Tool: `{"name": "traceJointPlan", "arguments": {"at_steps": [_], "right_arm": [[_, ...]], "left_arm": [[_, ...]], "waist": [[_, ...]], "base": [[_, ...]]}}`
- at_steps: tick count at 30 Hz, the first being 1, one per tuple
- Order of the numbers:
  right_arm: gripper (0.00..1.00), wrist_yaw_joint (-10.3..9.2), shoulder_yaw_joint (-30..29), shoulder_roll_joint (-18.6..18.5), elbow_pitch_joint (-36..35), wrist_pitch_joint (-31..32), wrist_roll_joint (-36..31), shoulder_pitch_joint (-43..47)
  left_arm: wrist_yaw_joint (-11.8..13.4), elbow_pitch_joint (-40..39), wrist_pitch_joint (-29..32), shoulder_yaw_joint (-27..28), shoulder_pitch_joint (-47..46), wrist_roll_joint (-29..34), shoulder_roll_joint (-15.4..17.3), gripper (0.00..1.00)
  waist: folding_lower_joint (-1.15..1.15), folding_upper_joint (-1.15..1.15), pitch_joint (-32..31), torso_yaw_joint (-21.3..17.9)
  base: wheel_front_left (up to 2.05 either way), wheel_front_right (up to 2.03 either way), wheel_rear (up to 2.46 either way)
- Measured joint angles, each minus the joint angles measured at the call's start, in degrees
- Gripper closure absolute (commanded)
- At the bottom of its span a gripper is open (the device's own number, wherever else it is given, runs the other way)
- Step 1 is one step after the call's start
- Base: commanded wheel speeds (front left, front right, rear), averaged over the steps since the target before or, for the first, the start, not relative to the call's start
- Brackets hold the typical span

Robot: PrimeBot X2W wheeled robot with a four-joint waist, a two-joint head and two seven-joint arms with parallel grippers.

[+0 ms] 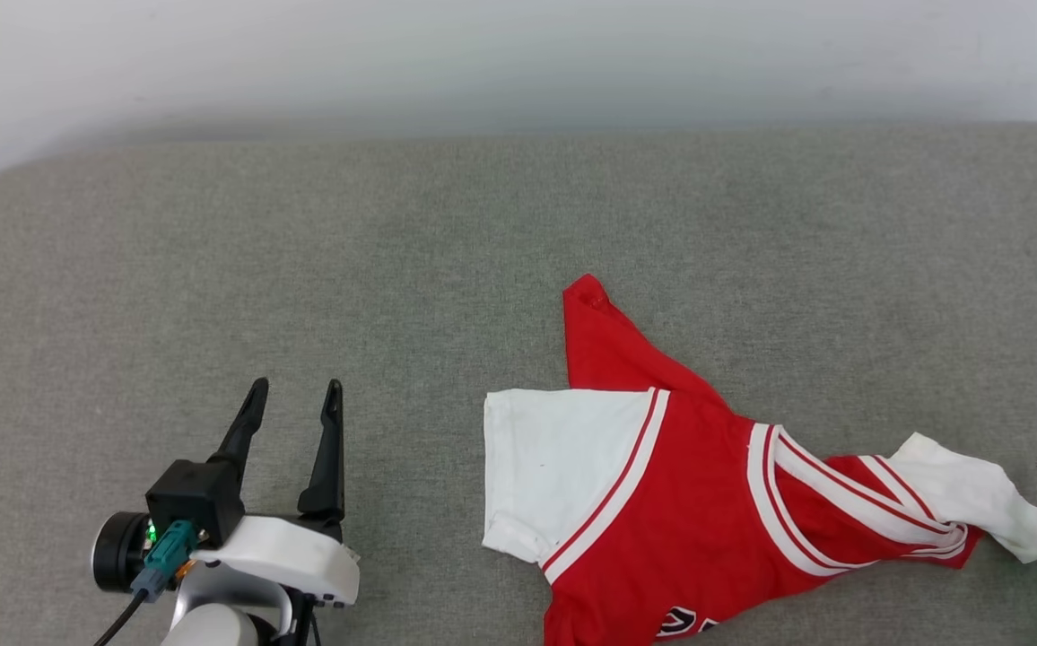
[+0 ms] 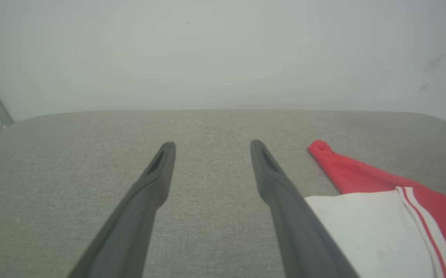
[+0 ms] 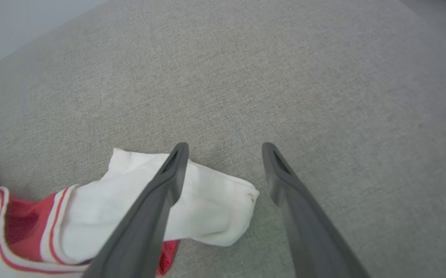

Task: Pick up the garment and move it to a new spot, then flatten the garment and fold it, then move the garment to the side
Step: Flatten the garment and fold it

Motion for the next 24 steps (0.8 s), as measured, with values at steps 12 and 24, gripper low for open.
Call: {"name": "traceJointPlan", "arguments": {"at_steps": [12,24], "right_arm": [[0.0,0.0,10.8,0.7,-10.5,-20.0,-6.4,3.3],[0.0,0.01,21.8,4.2,-22.4,-20.9,-8.5,12.0]], "left_arm": [[1.5,0.4,1.4,0.6,4.1,-1.5,1.3,0.0],[2.4,0.6,3.2,0.6,6.7,-2.5,2.2,0.0]], "waist": [[0.0,0.0,-5.7,-0.4],[-0.01,0.0,-9.3,-1.0]], "base": [[0.0,0.0,0.0],[0.0,0.0,0.0]]}}
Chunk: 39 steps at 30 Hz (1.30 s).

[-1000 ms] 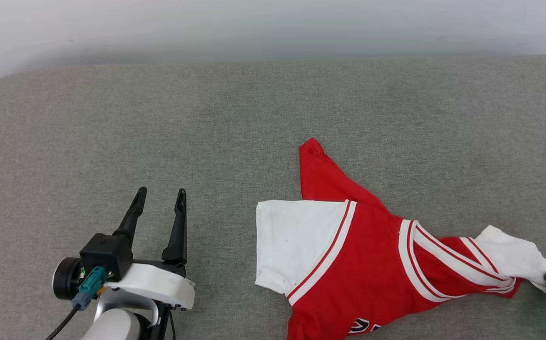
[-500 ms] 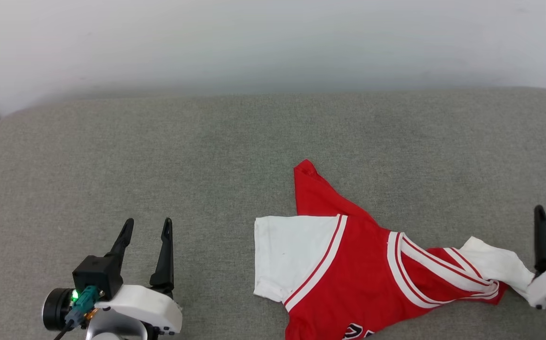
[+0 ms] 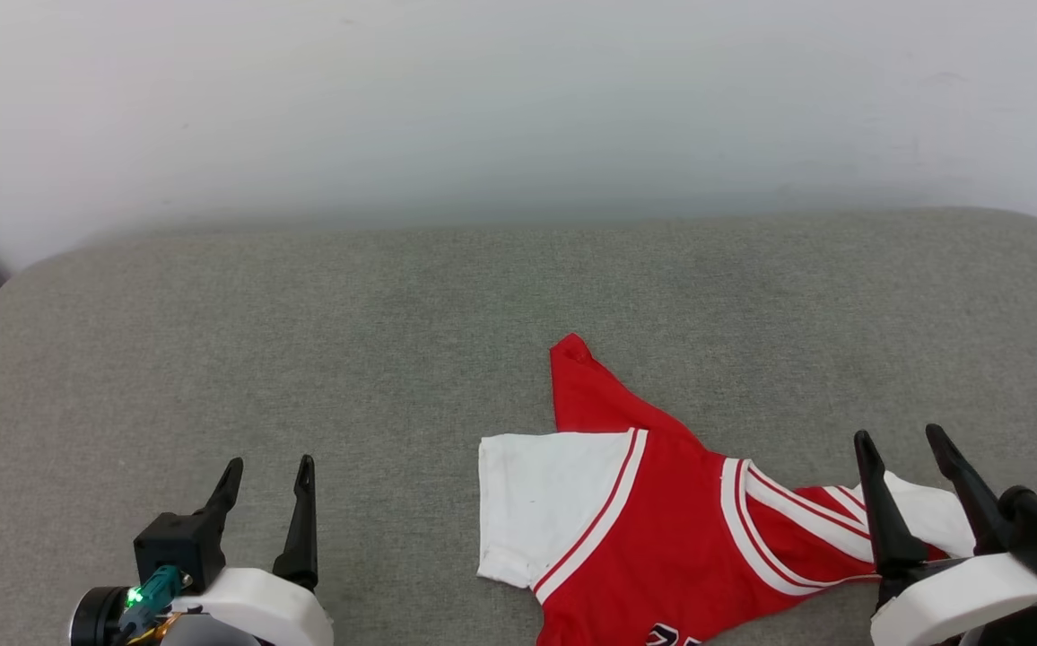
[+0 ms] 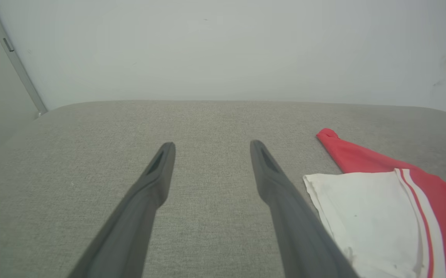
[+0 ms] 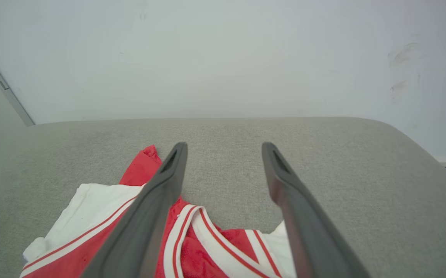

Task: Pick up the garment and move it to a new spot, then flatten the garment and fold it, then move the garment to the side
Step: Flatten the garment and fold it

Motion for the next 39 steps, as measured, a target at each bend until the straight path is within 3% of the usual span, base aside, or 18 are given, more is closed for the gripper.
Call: {"name": "traceJointPlan", "arguments": {"at_steps": [8,17,24,35,36,37,38,39], "right_arm": [[0.0,0.0,2.1,1.2,-4.0,1.4,-0.2,1.8],[0.0,-0.01,2.8,1.8,-4.4,1.9,0.1,-0.3],[0.0,-0.01,3.5,2.1,-3.8,0.8,0.4,-2.0],[0.0,-0.01,4.0,2.4,-2.0,-0.8,1.0,-4.1],[0.0,0.0,4.0,2.4,-1.8,-1.0,1.0,-4.2],[0.0,-0.01,3.8,2.4,-1.6,-1.0,1.0,-4.2],[0.0,-0.01,3.8,2.4,-1.5,-1.0,1.1,-4.3],[0.0,-0.01,3.7,2.4,-1.3,-1.1,1.3,-4.3]], "left_arm": [[-2.2,0.6,4.9,-3.2,-4.0,0.6,0.7,0.0],[-12.1,6.5,21.0,-10.1,-18.6,-0.8,0.7,0.0],[-18.3,12.3,34.0,-14.3,-26.6,-2.1,1.8,0.0],[-21.7,18.3,47.2,-20.1,-33.7,-2.5,2.7,0.0],[-21.8,18.4,48.1,-20.4,-34.0,-2.8,2.6,0.17],[-21.9,18.4,48.8,-20.9,-34.4,-3.1,2.7,0.56],[-22.0,18.4,49.4,-21.3,-34.6,-3.3,2.6,0.85],[-22.0,18.4,49.6,-21.6,-34.7,-3.5,2.6,1.0]], "waist": [[0.0,0.0,0.4,-2.2],[0.0,0.0,4.5,-4.7],[0.01,0.0,9.1,-7.3],[0.0,0.0,14.7,-11.0],[0.0,0.0,14.9,-11.2],[0.0,0.0,14.9,-11.3],[0.0,0.0,14.9,-11.4],[0.0,0.0,14.9,-11.4]], "base": [[0.0,0.0,0.0],[0.0,0.0,0.0],[0.0,0.0,0.0],[0.0,0.0,0.0],[0.0,0.0,0.0],[0.0,0.0,0.0],[0.0,0.0,0.0],[0.0,0.0,0.0]]}}
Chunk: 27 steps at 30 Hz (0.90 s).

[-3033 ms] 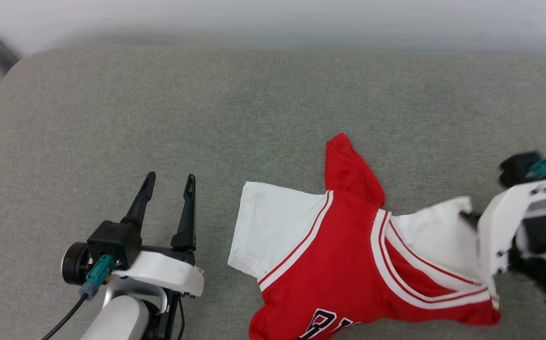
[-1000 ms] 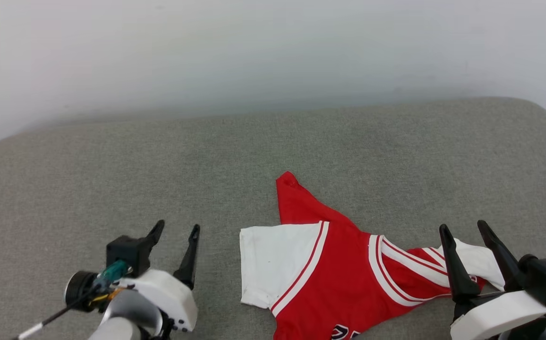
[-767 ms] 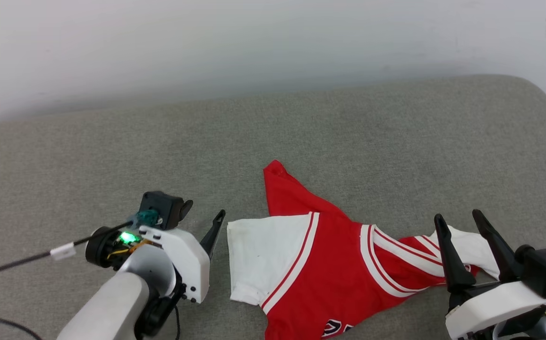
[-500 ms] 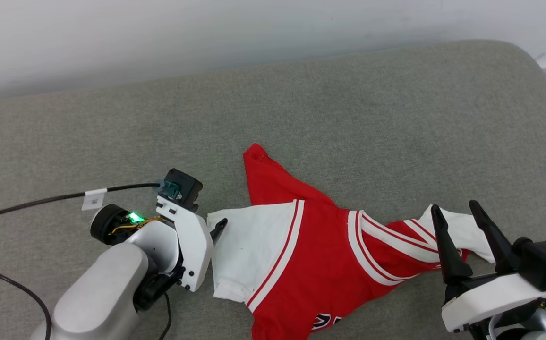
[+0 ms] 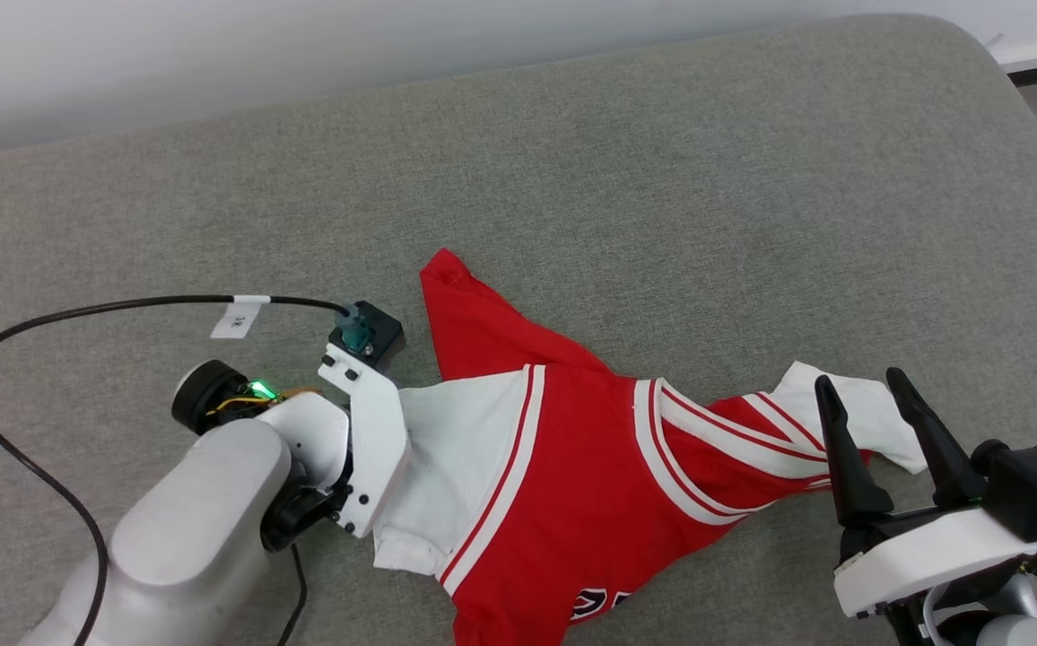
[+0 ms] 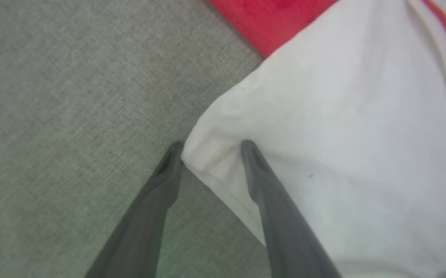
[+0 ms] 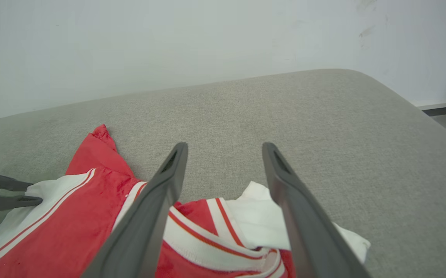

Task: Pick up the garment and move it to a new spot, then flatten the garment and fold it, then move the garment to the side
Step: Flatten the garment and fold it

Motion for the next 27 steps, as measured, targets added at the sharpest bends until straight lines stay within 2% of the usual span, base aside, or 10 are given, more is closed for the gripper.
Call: {"name": "traceJointPlan", "arguments": {"at_steps": [3,6,13,18,21,27], "right_arm": [[0.0,0.0,-0.4,0.0,0.4,0.0,0.3,0.0],[0.0,0.0,-1.2,0.1,0.6,0.6,0.7,0.0],[0.0,0.0,-3.9,0.0,2.1,5.5,3.3,0.5],[0.0,0.01,-7.8,-0.9,4.7,12.4,6.3,1.0],[0.0,0.0,-10.9,-2.9,7.2,17.6,8.0,0.9],[0.0,0.0,-13.1,-8.3,12.5,27.8,11.4,-3.4]], "left_arm": [[-0.1,0.0,-1.2,-0.6,0.4,0.0,-0.4,1.0],[1.5,-0.1,-4.8,-0.2,1.7,0.8,-0.5,1.0],[8.1,-3.0,-15.5,4.0,6.6,1.8,0.9,1.0],[12.1,-8.4,-21.2,7.6,10.4,1.4,2.6,1.0],[13.8,-12.0,-22.6,8.9,12.6,0.9,3.9,1.0],[15.1,-17.6,-23.0,9.3,14.0,1.1,5.4,1.0]], "waist": [[0.0,0.0,-0.4,0.2],[0.0,0.0,-1.0,0.7],[0.0,0.0,-3.4,3.0],[0.01,0.0,-5.3,4.9],[0.0,0.0,-6.1,6.1],[0.0,0.0,-5.5,7.9]], "base": [[0.0,0.0,0.0],[0.0,0.0,0.0],[0.0,0.0,0.0],[0.0,0.0,0.0],[0.0,0.0,0.0],[0.0,0.0,0.0]]}}
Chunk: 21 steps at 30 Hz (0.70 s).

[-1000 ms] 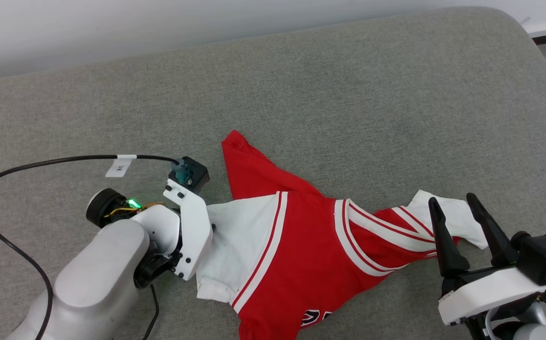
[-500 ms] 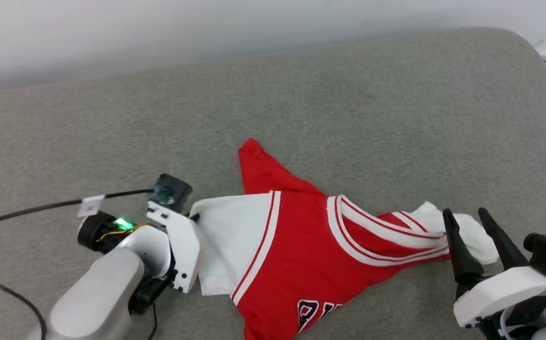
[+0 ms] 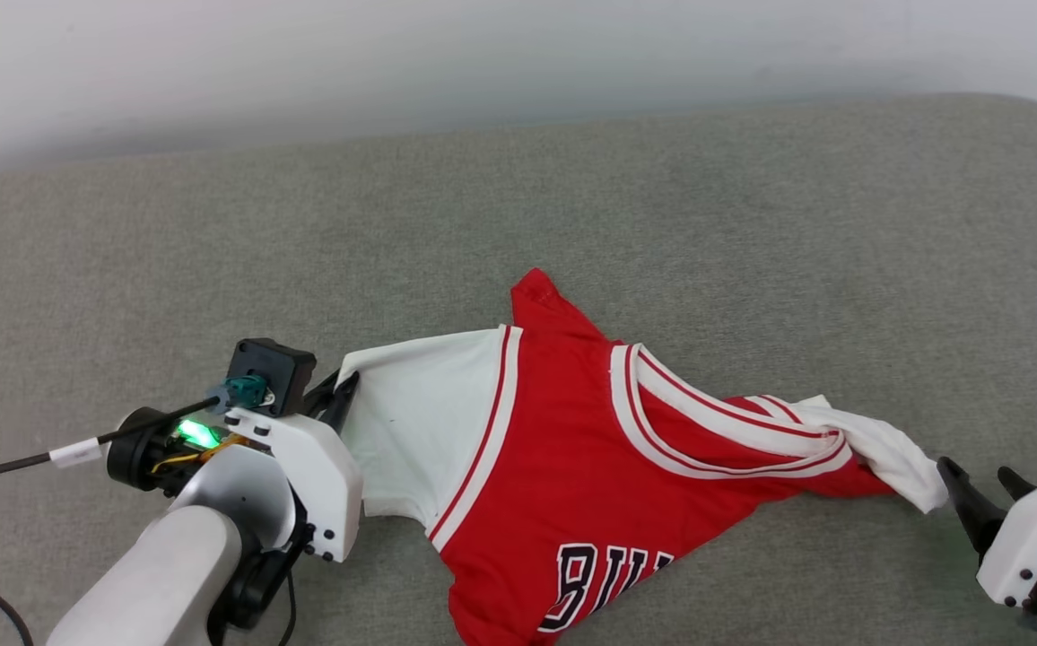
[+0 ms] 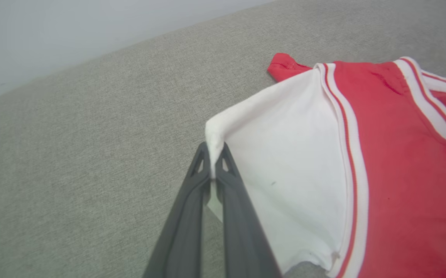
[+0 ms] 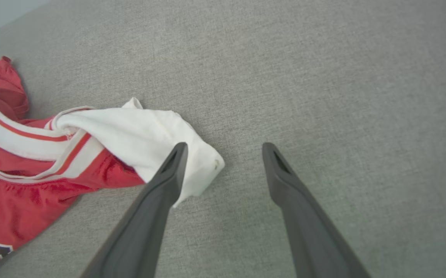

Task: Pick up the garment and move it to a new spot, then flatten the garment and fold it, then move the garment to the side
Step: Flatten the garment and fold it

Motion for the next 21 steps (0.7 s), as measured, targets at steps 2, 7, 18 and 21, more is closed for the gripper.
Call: {"name": "traceJointPlan", "arguments": {"at_steps": [2,7,18,21], "right_arm": [[0.0,0.0,0.6,-1.5,1.5,3.3,1.0,-1.7],[0.0,0.0,3.4,-2.7,3.7,10.1,2.9,-3.5],[1.0,-0.13,5.2,-2.5,6.1,16.8,4.8,-5.7],[1.0,-0.1,6.1,-1.7,5.2,17.1,4.8,-5.7]], "left_arm": [[0.2,-1.3,0.0,-0.3,0.0,0.4,-0.1,1.0],[0.4,-2.9,0.2,-1.0,-0.4,1.2,-0.5,1.0],[0.4,-3.1,-0.8,-1.0,-1.2,1.3,-0.7,1.0],[0.4,-2.9,-1.0,-0.9,-1.2,1.2,-0.6,1.0]], "waist": [[0.0,0.0,0.7,0.5],[0.0,0.0,2.8,1.7],[0.0,0.0,5.7,2.6],[0.0,0.0,5.4,2.6]], "base": [[0.0,0.0,0.0],[0.0,0.0,0.0],[0.0,0.0,0.0],[0.0,0.0,0.0]]}}
